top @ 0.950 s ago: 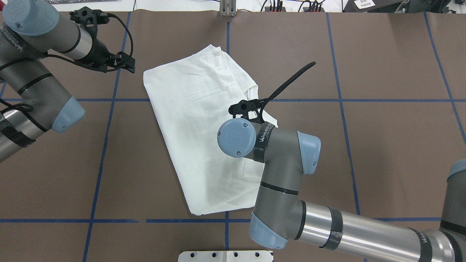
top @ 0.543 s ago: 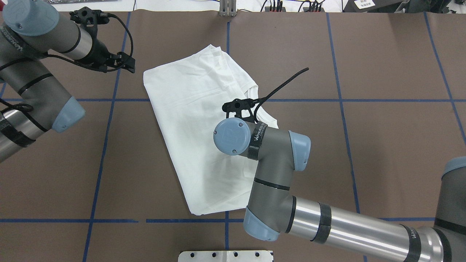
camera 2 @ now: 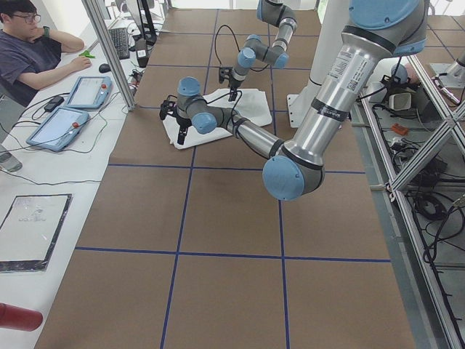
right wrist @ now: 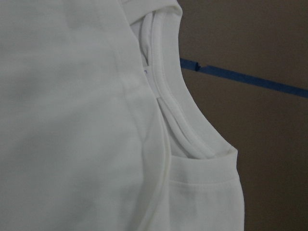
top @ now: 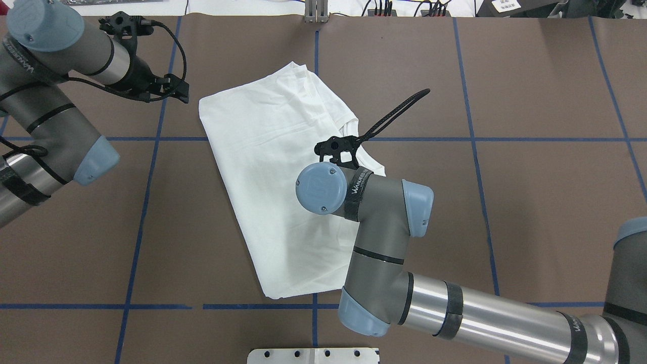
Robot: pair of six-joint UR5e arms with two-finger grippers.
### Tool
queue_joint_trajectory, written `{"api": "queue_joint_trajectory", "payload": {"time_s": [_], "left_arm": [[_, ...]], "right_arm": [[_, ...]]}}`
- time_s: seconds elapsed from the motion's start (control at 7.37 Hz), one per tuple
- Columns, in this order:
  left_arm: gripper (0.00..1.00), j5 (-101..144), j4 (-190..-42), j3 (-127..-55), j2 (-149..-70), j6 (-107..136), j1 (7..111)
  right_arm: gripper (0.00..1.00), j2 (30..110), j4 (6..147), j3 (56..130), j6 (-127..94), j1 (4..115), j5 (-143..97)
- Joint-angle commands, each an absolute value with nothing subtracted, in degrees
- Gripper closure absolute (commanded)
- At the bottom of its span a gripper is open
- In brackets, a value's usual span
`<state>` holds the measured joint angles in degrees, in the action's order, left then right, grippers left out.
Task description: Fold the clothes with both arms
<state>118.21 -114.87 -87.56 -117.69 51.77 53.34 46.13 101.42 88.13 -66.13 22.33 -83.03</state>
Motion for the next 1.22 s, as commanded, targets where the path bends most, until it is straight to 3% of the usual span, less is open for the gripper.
{"api": "queue_joint_trajectory", "payload": {"time_s": [0.0, 0.41, 0.68, 1.09], "left_arm": [[0.0, 118.2, -114.9, -87.7, -117.7, 51.9, 53.3], [0.0, 118.2, -114.9, -88.2, -117.7, 51.9, 53.2], [0.0, 118.2, -114.9, -88.0, -117.7, 51.9, 53.2], [0.0, 118.2, -114.9, -87.9, -117.7, 51.9, 53.2]], "right_arm": [[0.0, 46.3, 101.9, 87.9, -66.1, 22.3, -81.8], [0.0, 46.9, 108.3, 88.5, -65.3, 22.3, -81.4], [0.0, 50.2, 116.5, 94.7, -60.7, 22.3, -81.3], [0.0, 55.6, 117.5, 98.8, -57.5, 21.7, -79.7]]}}
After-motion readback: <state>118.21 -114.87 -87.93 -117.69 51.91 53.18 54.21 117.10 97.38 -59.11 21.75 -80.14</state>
